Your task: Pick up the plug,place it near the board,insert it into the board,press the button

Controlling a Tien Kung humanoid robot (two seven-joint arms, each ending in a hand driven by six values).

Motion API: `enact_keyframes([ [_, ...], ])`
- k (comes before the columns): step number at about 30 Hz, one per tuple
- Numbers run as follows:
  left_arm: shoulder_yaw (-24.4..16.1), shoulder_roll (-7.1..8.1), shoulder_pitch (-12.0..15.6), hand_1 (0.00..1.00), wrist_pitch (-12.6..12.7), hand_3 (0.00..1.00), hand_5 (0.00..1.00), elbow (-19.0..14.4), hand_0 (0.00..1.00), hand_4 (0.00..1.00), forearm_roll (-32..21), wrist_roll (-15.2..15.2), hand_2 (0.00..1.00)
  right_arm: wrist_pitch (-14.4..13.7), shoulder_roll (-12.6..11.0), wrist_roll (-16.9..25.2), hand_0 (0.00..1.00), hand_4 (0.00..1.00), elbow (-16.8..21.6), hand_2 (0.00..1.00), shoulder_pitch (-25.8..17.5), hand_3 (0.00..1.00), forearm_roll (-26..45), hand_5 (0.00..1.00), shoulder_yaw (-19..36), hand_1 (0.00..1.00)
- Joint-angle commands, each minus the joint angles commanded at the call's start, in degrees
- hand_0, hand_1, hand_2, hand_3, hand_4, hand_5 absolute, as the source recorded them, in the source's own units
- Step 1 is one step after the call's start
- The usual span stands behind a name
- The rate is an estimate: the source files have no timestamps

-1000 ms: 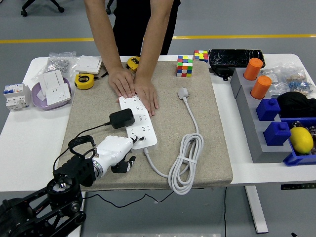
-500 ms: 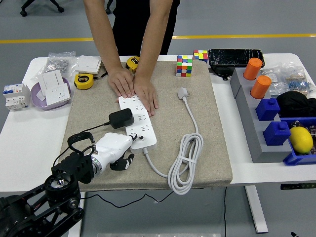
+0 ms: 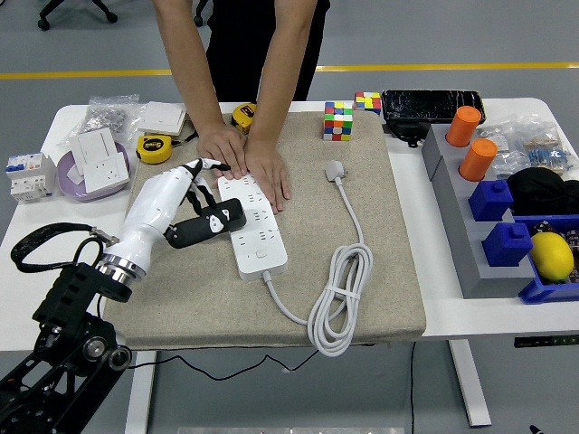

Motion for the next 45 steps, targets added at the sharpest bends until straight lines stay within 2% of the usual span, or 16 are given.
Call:
enact_keyframes([
  [3,-0.3,-0.49,0.9,0.952,-0.6,0.927,0.669,1.7,0.877,0.998,-7.1,-5.1,0.932,0.1,0.0,-0.1,0.797,0.998,0.0,0.719,0.1,0.763,-0.1,0.94,-0.3,0.715],
  [4,-0.2,-0.48,1.1,0.998,-1.0,0.998,0.788,1.9,0.998,0.998,-9.0,-6.0,0.998,0.1,0.0,-0.1,0.797,0.998,0.0,0.72,0.1,0.763,-0.1,0.94,-0.4,0.715],
  [7,0.9,-0.52,2.7,0.998,-3.7,0.998,0.788,2.0,0.998,0.998,-16.5,-9.1,0.998,0.2,0.1,-0.1,0.797,0.998,0.0,0.72,-0.1,0.763,-0.7,0.94,-0.3,0.715],
  [11,1.5,-0.65,3.8,0.998,-5.0,0.998,0.808,2.2,0.998,0.998,-26.2,-9.9,0.998,0.3,0.2,-0.2,0.799,0.998,0.0,0.72,-0.5,0.763,-1.2,0.941,-0.1,0.715],
  [15,1.7,-0.36,4.1,0.998,-4.1,0.998,0.808,2.5,0.998,0.998,-36.2,-9.8,0.998,0.3,0.1,-0.2,0.799,0.998,0.0,0.72,-0.6,0.763,-1.3,0.941,-0.1,0.715],
  [16,1.7,-0.23,4.1,0.799,-4.1,0.975,0.57,2.5,0.725,0.998,-38.1,-9.4,0.691,0.2,0.1,-0.2,0.797,0.998,0.0,0.72,-0.6,0.763,-1.3,0.941,-0.1,0.715],
  [20,0.7,0.4,3.7,0.799,-2.8,0.975,0.57,2.0,0.725,0.998,-46.3,-5.8,0.691,0.3,0.1,-0.2,0.797,0.998,0.0,0.72,-0.7,0.763,-1.6,0.941,-0.1,0.715],
  [21,0.7,0.66,3.5,0.799,-2.9,0.975,0.57,1.5,0.725,0.998,-44.1,-4.6,0.691,0.3,0.1,-0.2,0.797,0.998,0.0,0.72,-0.7,0.763,-1.6,0.941,-0.1,0.715],
  [22,0.6,0.89,3.4,0.173,-3.6,0.882,0.152,0.9,0.267,0.806,-42.2,-3.3,0.23,0.3,0.2,-0.2,0.797,0.998,0.0,0.72,-0.8,0.763,-1.7,0.941,-0.1,0.715],
  [26,0.9,1.84,2.4,0.173,-5.1,0.882,0.152,-0.7,0.267,0.806,-32.2,0.0,0.23,0.3,0.4,-0.2,0.797,0.998,0.0,0.72,-0.9,0.763,-1.7,0.941,-0.2,0.715],
  [27,1.4,2.33,1.8,0.173,-6.4,0.882,0.152,-1.3,0.267,0.806,-29.9,1.1,0.23,0.3,0.4,-0.1,0.797,0.998,0.0,0.72,-0.9,0.763,-1.6,0.941,-0.3,0.715],
  [28,1.9,2.81,1.3,0.049,-7.6,0.66,0.026,-1.8,0.196,0.674,-27.3,2.1,0.147,0.3,0.4,-0.2,0.797,0.998,0.0,0.72,-0.8,0.763,-1.6,0.941,-0.3,0.715],
  [33,4.4,4.62,-0.9,0.049,-13.9,0.66,0.026,-2.9,0.196,0.674,-15.4,5.9,0.147,0.2,0.3,-0.2,0.797,0.998,0.0,0.72,-0.8,0.763,-1.3,0.941,-0.5,0.715],
  [34,5.2,4.87,-1.4,0.026,-15.2,0.63,0.002,-2.8,0.177,0.556,-12.8,6.5,0.145,0.2,0.3,-0.2,0.797,0.998,0.0,0.719,-0.9,0.763,-1.4,0.941,-0.4,0.715],
  [35,5.9,4.99,-2.0,0.026,-16.3,0.63,0.002,-2.5,0.177,0.556,-10.6,7.2,0.145,0.2,0.5,-0.3,0.797,0.998,0.0,0.719,-1.2,0.763,-1.7,0.941,-0.1,0.715],
  [45,9.3,5.71,-3.1,0.02,-20.9,0.635,0.002,-1.8,0.173,0.553,10.1,11.5,0.148,0.4,1.2,-0.4,0.797,0.998,0.0,0.72,-2.0,0.763,-2.4,0.939,0.6,0.716],
])
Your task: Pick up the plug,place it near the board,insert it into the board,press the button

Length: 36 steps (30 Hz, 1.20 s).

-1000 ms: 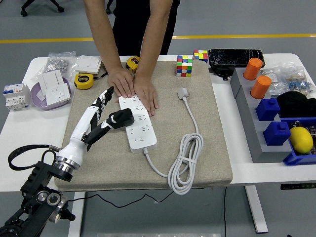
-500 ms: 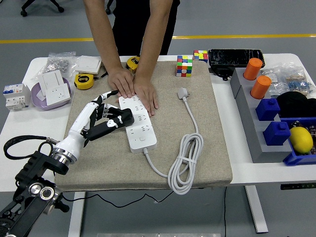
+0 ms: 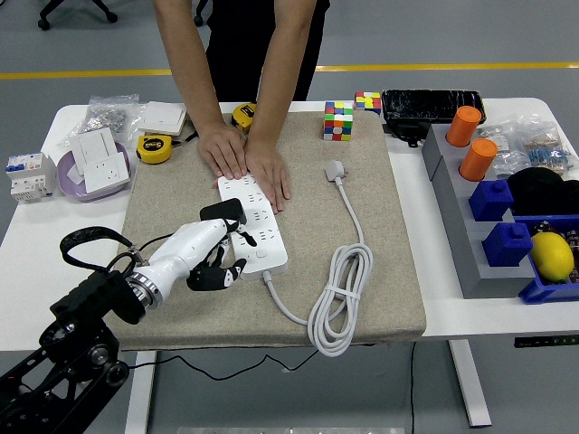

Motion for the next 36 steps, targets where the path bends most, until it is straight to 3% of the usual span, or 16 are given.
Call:
enact_keyframes([
  [6,2.7,-0.18,-0.9,0.017,-0.4,0.643,0.002,2.0,0.167,0.554,2.0,0.9,0.151,-0.1,-0.1,0.2,0.797,0.998,0.0,0.719,0.4,0.763,1.0,0.94,-0.9,0.716],
  [7,3.3,-0.43,-1.2,0.016,-0.4,0.647,0.002,2.9,0.164,0.516,2.0,0.9,0.15,-0.2,-0.2,0.2,0.797,0.998,0.0,0.72,0.4,0.763,0.9,0.939,-0.8,0.716],
  [12,4.2,-1.39,-2.4,0.016,0.3,0.647,0.002,5.6,0.164,0.516,2.1,0.8,0.15,-0.1,-0.3,-0.1,0.797,0.998,0.0,0.72,0.1,0.763,0.4,0.939,-0.3,0.716],
  [13,4.3,-1.59,-2.5,0.015,0.7,0.803,0.002,5.9,0.154,0.504,1.8,0.8,0.149,-0.1,-0.3,-0.1,0.796,0.998,0.0,0.719,0.1,0.763,0.2,0.939,-0.2,0.716],
  [18,4.8,-2.22,-2.9,0.015,1.4,0.803,0.002,6.5,0.154,0.504,1.6,0.7,0.149,-0.1,-0.2,-0.1,0.796,0.998,0.0,0.719,0.0,0.763,0.4,0.939,-0.3,0.716],
  [19,4.9,-2.29,-2.9,0.015,1.4,0.864,0.002,6.6,0.153,0.522,1.7,0.7,0.147,-0.1,-0.2,-0.1,0.797,0.998,0.0,0.719,0.0,0.763,0.4,0.938,-0.3,0.716],
  [30,4.9,-2.64,-3.6,0.016,1.1,0.86,0.002,7.7,0.152,0.522,2.2,0.6,0.148,-0.1,-0.3,0.0,0.797,0.998,0.0,0.719,0.3,0.763,0.8,0.937,-0.6,0.716],
  [31,4.9,-2.62,-3.6,0.016,1.0,0.792,0.002,7.7,0.152,0.517,2.3,0.6,0.149,-0.1,-0.3,0.0,0.796,0.998,0.0,0.719,0.3,0.763,0.8,0.938,-0.6,0.716],
  [36,4.7,-2.17,-3.5,0.016,-0.2,0.792,0.002,8.5,0.152,0.517,2.6,1.0,0.149,-0.1,-0.3,0.0,0.796,0.998,0.0,0.719,0.2,0.763,0.8,0.938,-0.6,0.716],
])
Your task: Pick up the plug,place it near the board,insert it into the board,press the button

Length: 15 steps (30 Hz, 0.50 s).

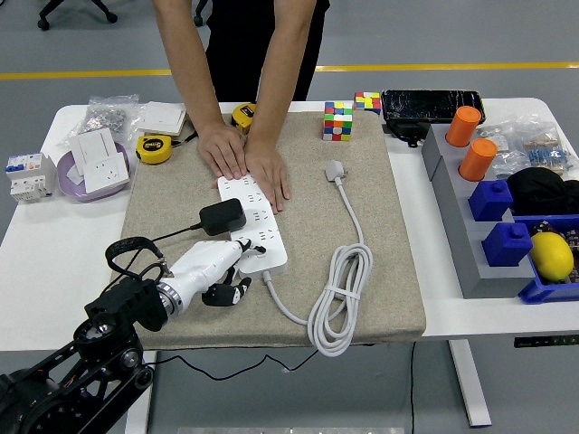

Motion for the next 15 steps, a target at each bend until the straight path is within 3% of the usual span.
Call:
enact_keyframes([
  [15,-0.1,0.97,-0.1,0.016,-0.3,0.767,0.002,-1.1,0.152,0.508,-0.1,0.0,0.15,0.0,-0.2,0.0,0.798,0.998,0.0,0.719,0.2,0.763,0.2,0.938,0.1,0.715],
])
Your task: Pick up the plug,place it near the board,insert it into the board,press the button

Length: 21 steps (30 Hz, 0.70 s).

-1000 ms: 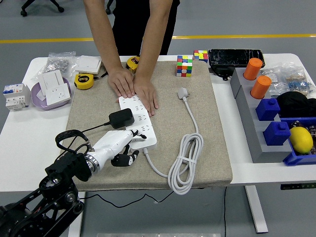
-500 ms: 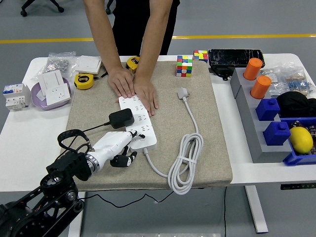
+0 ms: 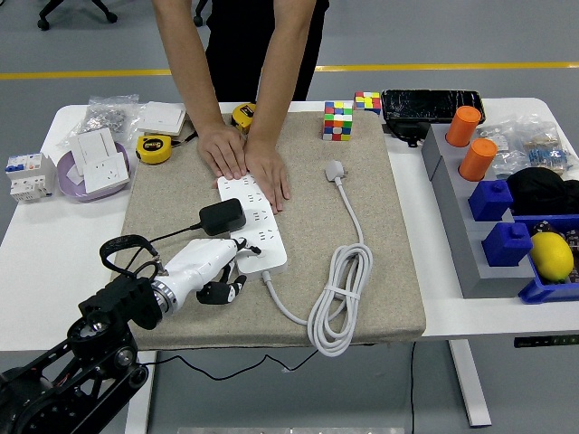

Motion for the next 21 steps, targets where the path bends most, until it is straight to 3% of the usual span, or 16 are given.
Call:
enact_keyframes([
  [21,1.0,-0.66,-0.4,0.016,-0.2,0.754,0.002,1.0,0.152,0.513,0.8,0.4,0.15,0.0,0.0,0.0,0.796,0.998,0.0,0.719,0.2,0.763,-0.1,0.94,0.3,0.715],
])
